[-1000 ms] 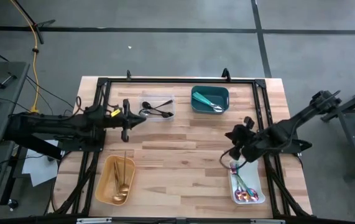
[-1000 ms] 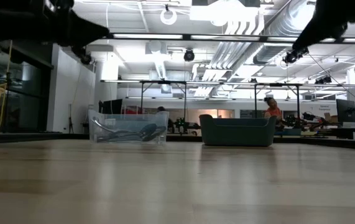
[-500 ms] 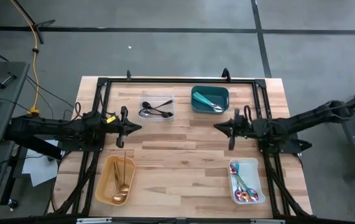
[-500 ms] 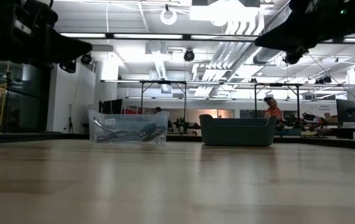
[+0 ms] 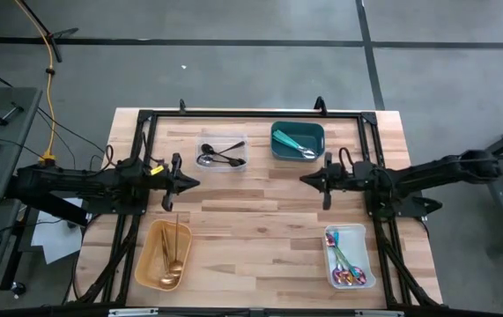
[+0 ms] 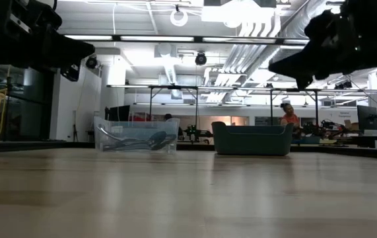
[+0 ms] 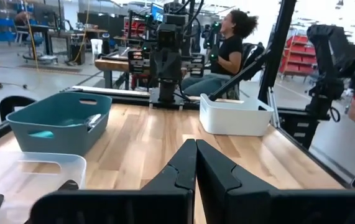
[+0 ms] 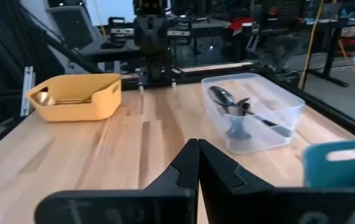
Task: Sort silverware by color (type)
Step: Return to Home Position
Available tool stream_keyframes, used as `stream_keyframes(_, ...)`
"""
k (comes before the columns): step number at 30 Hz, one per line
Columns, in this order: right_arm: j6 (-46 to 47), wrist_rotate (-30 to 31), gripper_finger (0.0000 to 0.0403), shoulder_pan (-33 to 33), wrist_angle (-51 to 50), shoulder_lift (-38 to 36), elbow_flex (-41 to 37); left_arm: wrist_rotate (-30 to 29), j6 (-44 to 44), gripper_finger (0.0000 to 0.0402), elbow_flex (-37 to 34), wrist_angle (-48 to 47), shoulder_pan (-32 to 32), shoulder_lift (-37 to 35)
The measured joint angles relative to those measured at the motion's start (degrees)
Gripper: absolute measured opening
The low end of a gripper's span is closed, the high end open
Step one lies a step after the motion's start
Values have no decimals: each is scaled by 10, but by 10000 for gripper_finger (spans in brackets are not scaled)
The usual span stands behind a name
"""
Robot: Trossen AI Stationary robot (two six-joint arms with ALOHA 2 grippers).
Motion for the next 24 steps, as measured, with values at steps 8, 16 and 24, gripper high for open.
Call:
stream_keyframes(8, 9, -97, 0, -71, 10, -88, -63, 0, -5, 1, 0, 0, 0, 0)
stream_keyframes(16, -8, -66, 0, -36, -41, -130, -76, 0, -5, 1, 0, 0, 0, 0)
stream_keyframes(24, -14, 16, 0, -24, -84, -129, -76, -1, -5, 1, 0, 0, 0, -21)
